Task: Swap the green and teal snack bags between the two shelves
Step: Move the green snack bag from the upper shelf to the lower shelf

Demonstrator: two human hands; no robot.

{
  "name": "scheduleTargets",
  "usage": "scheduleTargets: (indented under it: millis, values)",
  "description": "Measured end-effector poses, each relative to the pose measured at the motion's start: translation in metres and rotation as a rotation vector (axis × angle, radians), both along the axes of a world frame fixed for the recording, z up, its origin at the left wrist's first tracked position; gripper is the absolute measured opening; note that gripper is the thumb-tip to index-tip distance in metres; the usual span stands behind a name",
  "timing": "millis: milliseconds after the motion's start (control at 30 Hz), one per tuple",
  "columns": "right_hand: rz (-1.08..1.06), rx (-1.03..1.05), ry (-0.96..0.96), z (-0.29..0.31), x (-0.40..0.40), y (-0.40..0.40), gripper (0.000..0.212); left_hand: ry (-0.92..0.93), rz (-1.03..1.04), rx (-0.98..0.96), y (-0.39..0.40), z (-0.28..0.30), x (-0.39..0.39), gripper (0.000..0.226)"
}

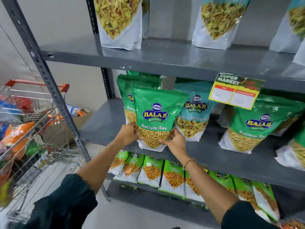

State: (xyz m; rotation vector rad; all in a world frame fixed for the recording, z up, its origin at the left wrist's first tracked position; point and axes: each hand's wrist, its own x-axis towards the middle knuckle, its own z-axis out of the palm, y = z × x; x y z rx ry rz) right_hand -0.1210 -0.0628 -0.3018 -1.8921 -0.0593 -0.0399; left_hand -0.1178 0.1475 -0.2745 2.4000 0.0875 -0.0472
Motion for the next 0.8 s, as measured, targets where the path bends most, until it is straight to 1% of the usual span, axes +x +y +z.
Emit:
scheduleTargets:
  millis: [100, 300, 367, 433, 467, 533, 567, 600, 633, 667, 733, 800]
  values:
    - [0.013, -0.004, -0.003, -0.009, 0.015, -0.001, 0.052, 0.022, 0.014, -0.073, 0.005, -0.011, 0.012, 0.059]
    - [0.055, 0.051, -0.011, -0.015, 0.028, 0.001, 0.051, 0.025, 0.055, -0.120, 0.001, -0.014, 0.016, 0.047]
    - [0.083, 0.063, -0.006, -0.015, 0.028, 0.000, 0.053, 0.038, 0.043, -0.150, -0.001, -0.015, 0.014, 0.049]
    - [0.124, 0.052, -0.002, -0.015, 0.025, -0.002, 0.057, 0.057, 0.055, -0.108, -0.004, -0.017, 0.010, 0.059]
    - [0.150, 0.032, -0.005, -0.015, 0.023, -0.004, 0.060, 0.073, 0.080, -0.068, -0.006, -0.020, 0.006, 0.060]
    - [0.189, -0.023, -0.016, -0.017, 0.020, -0.010, 0.062, 0.094, 0.121, 0.034, -0.015, -0.025, -0.008, 0.050]
    - [0.181, -0.051, -0.019, -0.020, 0.018, -0.015, 0.060, 0.092, 0.097, 0.133, -0.021, -0.030, -0.016, 0.046]
    - [0.149, -0.080, -0.027, -0.022, 0.017, -0.021, 0.055, 0.068, 0.045, 0.238, -0.027, -0.034, -0.024, 0.044]
    - [0.096, -0.107, -0.036, -0.024, 0.015, -0.028, 0.048, 0.038, -0.011, 0.299, -0.034, -0.038, -0.032, 0.041]
    - [0.023, -0.124, -0.055, -0.025, 0.013, -0.037, 0.039, 0.004, -0.062, 0.287, -0.042, -0.041, -0.040, 0.038]
    - [-0.156, -0.109, -0.108, -0.027, 0.012, -0.058, 0.024, -0.002, -0.175, 0.117, -0.060, -0.042, -0.047, 0.031]
    - [-0.309, -0.072, -0.152, -0.026, 0.016, -0.083, 0.019, 0.009, -0.318, -0.018, -0.085, -0.039, -0.046, 0.027]
